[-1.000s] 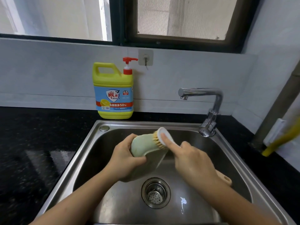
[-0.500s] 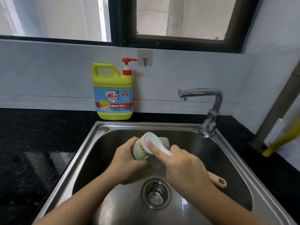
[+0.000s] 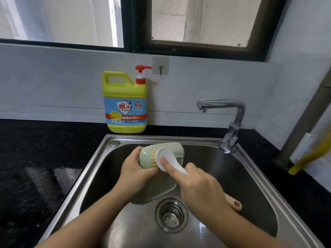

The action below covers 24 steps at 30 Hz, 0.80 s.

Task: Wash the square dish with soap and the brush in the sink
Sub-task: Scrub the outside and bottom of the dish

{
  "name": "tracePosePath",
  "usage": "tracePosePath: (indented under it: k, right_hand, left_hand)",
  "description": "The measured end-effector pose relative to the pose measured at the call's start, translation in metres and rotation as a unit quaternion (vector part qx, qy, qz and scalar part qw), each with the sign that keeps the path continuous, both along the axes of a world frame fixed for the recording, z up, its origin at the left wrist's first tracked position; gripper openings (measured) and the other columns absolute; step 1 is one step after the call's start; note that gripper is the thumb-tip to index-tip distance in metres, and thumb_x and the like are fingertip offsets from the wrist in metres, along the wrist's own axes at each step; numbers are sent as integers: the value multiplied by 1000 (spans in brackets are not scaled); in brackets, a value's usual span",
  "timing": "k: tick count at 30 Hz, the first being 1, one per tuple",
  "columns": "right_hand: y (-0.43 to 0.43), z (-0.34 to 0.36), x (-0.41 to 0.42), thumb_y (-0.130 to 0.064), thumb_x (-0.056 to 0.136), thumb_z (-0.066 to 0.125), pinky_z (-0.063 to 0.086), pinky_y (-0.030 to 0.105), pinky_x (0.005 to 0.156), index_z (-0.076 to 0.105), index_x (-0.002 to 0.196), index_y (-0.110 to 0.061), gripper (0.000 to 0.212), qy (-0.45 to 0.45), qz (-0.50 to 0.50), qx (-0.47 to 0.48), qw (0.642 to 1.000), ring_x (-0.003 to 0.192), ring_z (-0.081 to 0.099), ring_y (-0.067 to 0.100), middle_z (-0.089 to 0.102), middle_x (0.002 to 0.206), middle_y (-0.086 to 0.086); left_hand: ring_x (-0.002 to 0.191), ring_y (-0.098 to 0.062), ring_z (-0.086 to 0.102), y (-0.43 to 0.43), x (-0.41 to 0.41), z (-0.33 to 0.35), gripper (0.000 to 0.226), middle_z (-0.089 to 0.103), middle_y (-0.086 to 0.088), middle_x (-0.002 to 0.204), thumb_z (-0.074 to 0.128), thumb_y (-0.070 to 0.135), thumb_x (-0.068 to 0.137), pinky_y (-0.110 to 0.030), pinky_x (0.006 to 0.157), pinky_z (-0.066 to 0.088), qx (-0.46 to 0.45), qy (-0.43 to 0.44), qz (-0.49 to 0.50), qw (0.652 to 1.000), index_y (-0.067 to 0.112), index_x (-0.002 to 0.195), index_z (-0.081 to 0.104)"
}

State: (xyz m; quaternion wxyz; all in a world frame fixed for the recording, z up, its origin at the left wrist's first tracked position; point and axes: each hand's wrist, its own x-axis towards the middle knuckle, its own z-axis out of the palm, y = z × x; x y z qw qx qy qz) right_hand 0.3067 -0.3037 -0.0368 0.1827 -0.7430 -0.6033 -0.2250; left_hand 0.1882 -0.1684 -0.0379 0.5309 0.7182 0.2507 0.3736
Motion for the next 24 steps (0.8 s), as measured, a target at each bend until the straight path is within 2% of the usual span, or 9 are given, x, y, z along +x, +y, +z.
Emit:
tracePosePath:
  k: [5, 7, 10, 12, 14, 17, 19, 22, 24]
  right_hand:
    - [0, 2, 23, -4, 64, 69, 25, 27, 36, 39, 139, -40, 88, 39, -126, -21, 991, 45, 24, 16, 29, 64, -1]
    - [-2, 8, 31, -8, 82, 57, 30, 32, 49, 13, 145, -49, 87, 59, -186, -91, 977, 53, 30, 19, 34, 74, 0]
    - [-5, 8, 35, -13, 94, 38, 34, 33, 59, -15, 137, -56, 81, 123, -179, -82, 973, 64, 38, 22, 38, 82, 1]
    - [-2, 13, 27, -12, 89, 51, 34, 32, 52, -9, 137, -57, 88, 122, -144, -61, 980, 56, 37, 21, 35, 74, 0]
    - [1, 12, 15, -9, 73, 68, 31, 30, 39, 19, 141, -50, 93, 102, -76, -27, 992, 44, 36, 20, 31, 65, -3]
    - [6, 8, 8, -20, 73, 51, 36, 26, 34, 36, 136, -43, 69, 6, -4, 13, 1000, 41, 45, 17, 36, 62, -4]
    - [6, 16, 10, -26, 78, 39, 38, 27, 37, 30, 138, -48, 65, 4, -29, 9, 1000, 43, 46, 16, 31, 65, -7]
    - [1, 14, 41, -29, 98, 33, 41, 32, 58, -4, 139, -60, 63, 71, -89, -79, 990, 61, 45, 19, 34, 75, -4]
    - [-4, 11, 56, -33, 100, 30, 39, 32, 63, -4, 137, -64, 59, 121, -116, -94, 981, 67, 47, 22, 39, 79, -3]
  left_hand:
    - [92, -19, 63, 6, -2, 3, 42, 64, -1, 97, 77, 7, 66, -29, 71, 52, -24, -19, 19, 999, 29, 95, 57]
    - [93, -20, 62, 5, -1, 3, 43, 64, -2, 98, 75, 1, 69, -31, 71, 53, -45, -35, 18, 998, 31, 95, 57]
    - [94, -23, 63, 4, 0, 0, 42, 65, -5, 100, 76, 3, 68, -37, 74, 55, -63, -40, 11, 997, 28, 97, 58]
    - [93, -21, 64, 4, 0, 0, 42, 65, -5, 99, 76, 9, 64, -35, 74, 55, -46, -32, 5, 998, 25, 99, 58]
    - [87, -16, 65, 3, 2, -1, 39, 66, -3, 93, 78, 6, 66, -28, 70, 55, -6, -10, -8, 1000, 21, 96, 59]
    - [76, -5, 66, 0, 2, 0, 35, 66, -1, 81, 80, 11, 61, -18, 62, 53, 50, 24, -45, 997, 19, 88, 59]
    - [75, -6, 65, 1, 1, -1, 39, 66, 0, 81, 74, 27, 52, -23, 63, 54, 70, 45, -56, 995, 22, 88, 60]
    - [76, -10, 63, 4, 0, -2, 39, 65, 0, 81, 70, 31, 49, -27, 65, 53, 70, 46, -54, 995, 26, 86, 59]
    - [74, -13, 63, 4, 0, -1, 39, 64, -1, 80, 70, 33, 48, -29, 64, 53, 59, 37, -50, 996, 24, 84, 59]
